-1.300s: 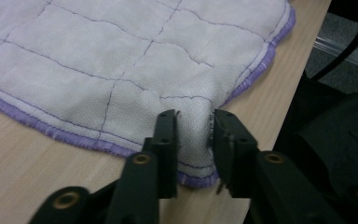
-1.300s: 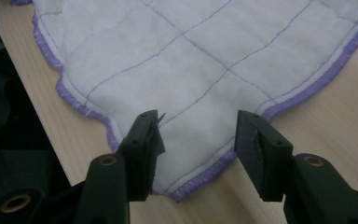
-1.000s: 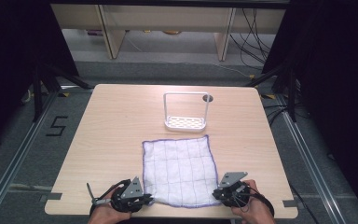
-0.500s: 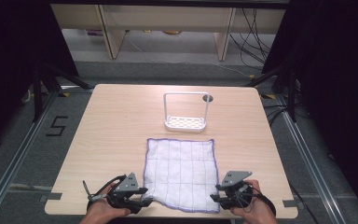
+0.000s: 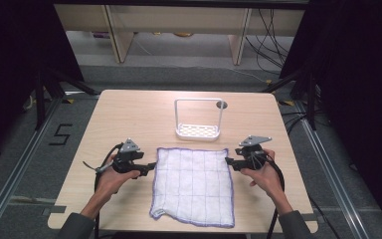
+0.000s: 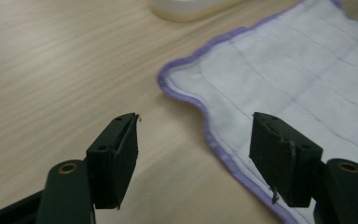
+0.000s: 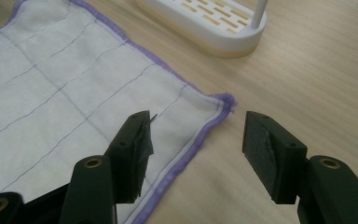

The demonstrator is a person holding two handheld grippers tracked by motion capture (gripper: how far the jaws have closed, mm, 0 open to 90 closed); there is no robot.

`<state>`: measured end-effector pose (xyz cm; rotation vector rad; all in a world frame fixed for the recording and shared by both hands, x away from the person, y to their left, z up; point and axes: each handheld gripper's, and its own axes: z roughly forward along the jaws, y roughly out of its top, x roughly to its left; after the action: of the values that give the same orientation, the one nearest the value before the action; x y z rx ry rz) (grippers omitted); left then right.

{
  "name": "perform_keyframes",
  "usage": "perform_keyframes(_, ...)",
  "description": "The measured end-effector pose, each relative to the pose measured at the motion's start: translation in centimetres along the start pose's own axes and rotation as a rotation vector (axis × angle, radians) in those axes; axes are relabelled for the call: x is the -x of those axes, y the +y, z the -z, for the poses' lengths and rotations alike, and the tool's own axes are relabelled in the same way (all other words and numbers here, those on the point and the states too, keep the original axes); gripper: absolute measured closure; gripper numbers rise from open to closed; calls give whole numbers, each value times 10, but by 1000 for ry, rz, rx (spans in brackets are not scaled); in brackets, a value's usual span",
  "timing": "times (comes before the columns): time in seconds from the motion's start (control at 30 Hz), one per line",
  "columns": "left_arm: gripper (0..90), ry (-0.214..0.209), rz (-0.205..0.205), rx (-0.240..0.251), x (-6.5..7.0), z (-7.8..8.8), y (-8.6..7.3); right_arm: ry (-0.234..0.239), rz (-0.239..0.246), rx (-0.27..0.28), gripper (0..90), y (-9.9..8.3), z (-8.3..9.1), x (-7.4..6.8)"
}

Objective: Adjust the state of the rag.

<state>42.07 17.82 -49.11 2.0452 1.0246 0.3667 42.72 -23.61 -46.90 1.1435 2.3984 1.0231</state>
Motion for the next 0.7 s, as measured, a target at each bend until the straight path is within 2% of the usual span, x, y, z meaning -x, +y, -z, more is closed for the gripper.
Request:
perform_keyframes(0.03,312,0,0,0,0,0,0,0,0,0,430,0,0,0)
perform_keyframes(0.07,312,-9,25,2,-4,-6,1,-2,-3,-3,430,3,-4,3)
perform_keyframes(0.1,306,-21,30,-10,-6,-10,2,-6,-6,-9,430,5,-8,8)
perform_keyframes(0.13,299,2,12,-13,-8,-17,4,-18,-15,10,434,9,-16,13)
perform_keyframes(0.2,299,-2,8,-13,-9,-20,6,-15,-34,-26,433,13,-18,18)
perform_keyframes(0.23,297,-14,28,3,-11,-27,11,-20,-30,-24,433,14,-21,21)
perform_keyframes(0.27,299,-14,28,3,-11,-27,11,-20,-30,7,434,14,-25,22)
perform_keyframes(0.3,298,-41,54,20,-13,-33,15,-31,-44,-7,435,15,-27,24)
perform_keyframes(0.4,304,-37,48,21,-12,-39,21,-18,-36,-29,437,16,-30,27)
perform_keyframes(0.43,308,-36,40,14,-12,-42,23,-11,-30,-19,438,17,-37,28)
perform_keyframes(0.47,308,-53,26,-5,-11,-47,27,-5,-36,-13,442,16,-41,28)
perform_keyframes(0.57,328,-50,21,7,-10,-51,30,-10,-29,-20,445,16,-46,25)
perform_keyframes(0.6,326,-57,11,-4,-9,-54,31,1,-23,-59,459,18,-50,23)
perform_keyframes(0.63,326,-54,-9,-20,-8,-56,31,1,-23,-59,459,18,-50,23)
perform_keyframes(0.67,323,-47,-17,-25,-8,-59,30,4,-43,-59,458,18,-53,21)
perform_keyframes(0.7,351,-59,-15,-28,-9,-62,29,4,-28,-72,464,17,-57,21)
